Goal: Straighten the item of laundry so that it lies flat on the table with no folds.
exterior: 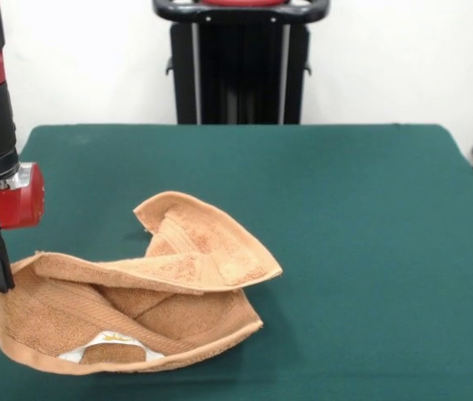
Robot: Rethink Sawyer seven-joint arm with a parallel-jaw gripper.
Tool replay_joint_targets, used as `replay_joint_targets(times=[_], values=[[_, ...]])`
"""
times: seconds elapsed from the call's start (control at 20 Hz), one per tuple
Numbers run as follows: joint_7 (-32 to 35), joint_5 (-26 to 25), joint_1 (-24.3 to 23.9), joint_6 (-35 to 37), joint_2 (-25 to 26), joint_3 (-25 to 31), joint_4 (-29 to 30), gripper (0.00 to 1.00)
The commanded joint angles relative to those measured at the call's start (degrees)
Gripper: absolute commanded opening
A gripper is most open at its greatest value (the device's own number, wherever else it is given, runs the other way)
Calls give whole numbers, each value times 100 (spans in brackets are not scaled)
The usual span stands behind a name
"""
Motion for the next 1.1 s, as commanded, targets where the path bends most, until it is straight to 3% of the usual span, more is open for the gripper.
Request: replay_joint_targets(times=[0.05,0.5,0.55,0.7,1.1], values=[[-1531,-154,186,441,212,334,12,0],[-1571,-178,157,366,185,342,102,0],[-1473,-156,173,394,177,311,110,100],[-1165,-34,156,341,161,289,191,100],[-1410,-105,62,282,103,325,332,100]])
